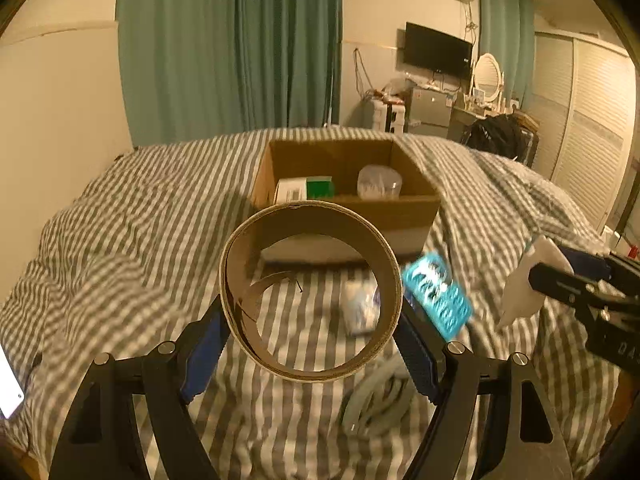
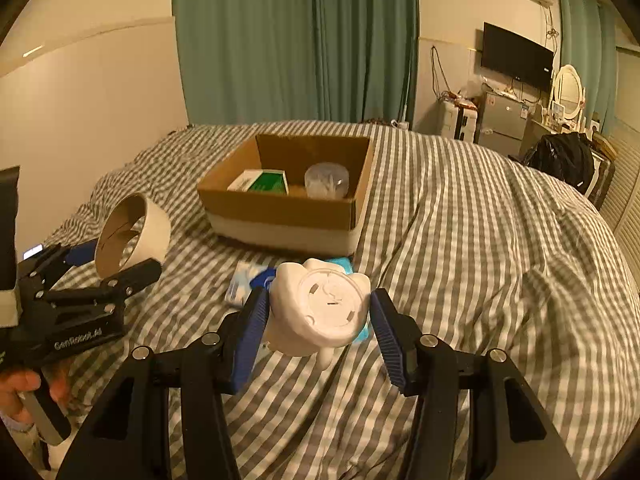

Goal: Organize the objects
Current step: 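Lower the tape roll and figurine into the cardboard box and release both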

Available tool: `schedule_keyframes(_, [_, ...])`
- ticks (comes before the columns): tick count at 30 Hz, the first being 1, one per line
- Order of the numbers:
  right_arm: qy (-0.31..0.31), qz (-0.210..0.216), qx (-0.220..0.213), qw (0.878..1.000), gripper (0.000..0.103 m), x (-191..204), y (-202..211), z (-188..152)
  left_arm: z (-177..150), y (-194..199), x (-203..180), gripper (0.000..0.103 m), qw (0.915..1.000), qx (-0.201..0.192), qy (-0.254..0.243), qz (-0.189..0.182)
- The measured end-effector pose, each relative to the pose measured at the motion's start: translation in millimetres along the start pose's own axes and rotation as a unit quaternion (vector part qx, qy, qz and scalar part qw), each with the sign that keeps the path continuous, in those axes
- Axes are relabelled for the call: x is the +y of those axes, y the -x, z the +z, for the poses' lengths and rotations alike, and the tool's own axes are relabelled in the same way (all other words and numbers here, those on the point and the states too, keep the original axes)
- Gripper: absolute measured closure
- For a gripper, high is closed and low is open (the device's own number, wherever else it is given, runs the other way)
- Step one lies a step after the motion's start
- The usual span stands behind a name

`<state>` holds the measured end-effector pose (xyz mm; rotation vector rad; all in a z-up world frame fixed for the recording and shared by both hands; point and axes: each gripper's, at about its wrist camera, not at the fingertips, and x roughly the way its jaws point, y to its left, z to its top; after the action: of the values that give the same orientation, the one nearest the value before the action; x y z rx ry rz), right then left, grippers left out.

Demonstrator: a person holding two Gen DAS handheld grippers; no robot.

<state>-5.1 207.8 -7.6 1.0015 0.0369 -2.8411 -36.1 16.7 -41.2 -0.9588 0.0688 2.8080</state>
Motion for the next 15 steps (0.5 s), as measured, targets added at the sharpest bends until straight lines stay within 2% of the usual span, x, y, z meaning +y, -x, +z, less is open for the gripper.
schedule_keyframes(9, [-0.004,0.012,-0.029,1.000,0.051,-21.0,-10.4,46.8,50.3,-18.4,-2.5,0.023,0.9996,-0.028,0.004,0.004])
schedule_keyframes(15, [0.020,0.012,-0.039,0.999,0.051,-29.9,-27.1,89.3,86.9,-34.6,2.4,0.023,0.9986,-0.050,0.003,0.015])
